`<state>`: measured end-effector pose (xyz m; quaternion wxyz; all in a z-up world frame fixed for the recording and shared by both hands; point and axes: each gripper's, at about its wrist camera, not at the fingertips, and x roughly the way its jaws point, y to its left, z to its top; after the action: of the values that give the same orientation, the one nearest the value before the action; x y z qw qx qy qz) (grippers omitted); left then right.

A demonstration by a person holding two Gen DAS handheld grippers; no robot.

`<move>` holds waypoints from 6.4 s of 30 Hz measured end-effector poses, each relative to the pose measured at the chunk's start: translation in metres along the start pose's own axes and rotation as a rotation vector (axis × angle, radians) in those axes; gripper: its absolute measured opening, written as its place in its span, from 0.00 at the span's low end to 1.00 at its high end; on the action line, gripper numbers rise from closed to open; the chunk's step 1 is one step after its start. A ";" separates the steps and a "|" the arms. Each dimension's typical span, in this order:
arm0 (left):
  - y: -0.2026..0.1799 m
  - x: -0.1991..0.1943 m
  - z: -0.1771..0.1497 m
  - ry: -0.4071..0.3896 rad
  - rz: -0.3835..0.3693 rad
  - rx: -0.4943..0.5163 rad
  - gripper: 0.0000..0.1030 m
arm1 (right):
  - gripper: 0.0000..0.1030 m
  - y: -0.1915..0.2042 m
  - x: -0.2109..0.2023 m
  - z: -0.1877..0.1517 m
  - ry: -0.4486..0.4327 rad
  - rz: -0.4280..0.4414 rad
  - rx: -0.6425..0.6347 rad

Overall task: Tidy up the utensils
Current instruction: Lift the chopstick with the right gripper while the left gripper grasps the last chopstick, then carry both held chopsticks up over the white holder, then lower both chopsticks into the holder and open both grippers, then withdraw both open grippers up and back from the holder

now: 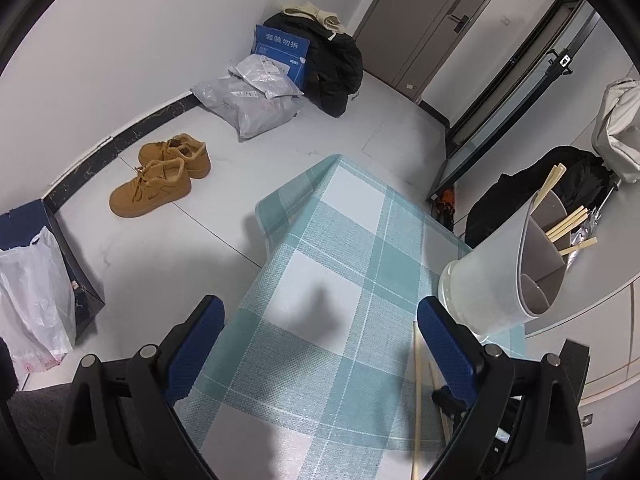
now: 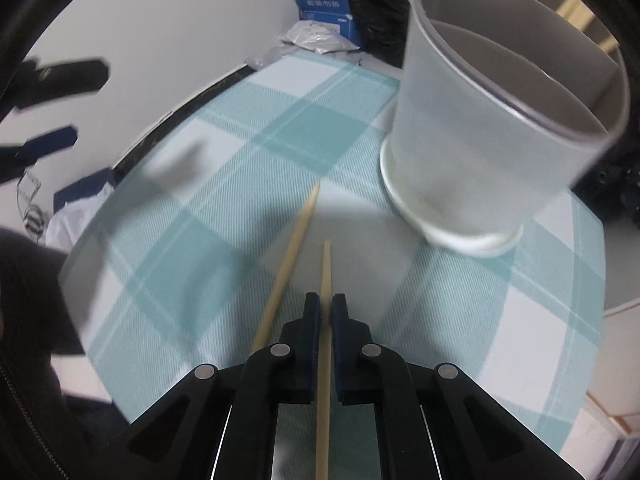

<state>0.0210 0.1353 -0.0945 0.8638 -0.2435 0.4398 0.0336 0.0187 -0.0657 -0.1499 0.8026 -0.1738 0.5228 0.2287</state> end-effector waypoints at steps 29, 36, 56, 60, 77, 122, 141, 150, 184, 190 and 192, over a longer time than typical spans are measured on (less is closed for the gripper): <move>-0.077 0.038 -0.035 0.099 0.073 0.313 0.92 | 0.03 -0.097 -0.071 -0.008 -0.384 0.216 0.453; -0.086 0.070 -0.040 0.226 0.121 0.323 0.92 | 0.03 -0.134 -0.088 -0.024 -0.445 0.216 0.558; -0.115 0.091 -0.048 0.250 0.303 0.260 0.08 | 0.03 -0.155 -0.138 -0.046 -0.599 0.143 0.578; -0.114 0.088 -0.051 0.223 0.278 0.228 0.01 | 0.03 -0.157 -0.149 -0.050 -0.618 0.123 0.562; -0.129 0.003 -0.040 0.035 0.012 0.276 0.00 | 0.03 -0.119 -0.157 -0.052 -0.616 0.101 0.488; -0.186 -0.094 0.014 -0.081 -0.239 0.451 0.00 | 0.03 -0.090 -0.214 -0.013 -0.657 0.085 0.371; -0.232 -0.097 0.110 -0.175 -0.286 0.427 0.00 | 0.03 -0.140 -0.274 0.099 -0.752 0.013 0.280; -0.225 -0.057 0.122 -0.144 -0.240 0.452 0.00 | 0.03 -0.151 -0.244 0.133 -0.708 0.005 0.261; -0.189 0.011 0.082 0.070 -0.272 0.408 0.08 | 0.06 -0.156 -0.121 0.117 -0.442 0.130 0.330; -0.190 -0.011 0.073 0.011 -0.207 0.447 0.39 | 0.10 -0.154 -0.142 0.093 -0.505 0.105 0.381; -0.187 -0.022 0.070 -0.024 -0.196 0.447 0.47 | 0.18 -0.156 -0.154 0.083 -0.540 0.081 0.402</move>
<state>0.1109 0.0059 0.0307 0.9006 -0.0874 0.4001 -0.1453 0.1133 -0.1815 0.0302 0.9205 0.0755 0.3326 0.1905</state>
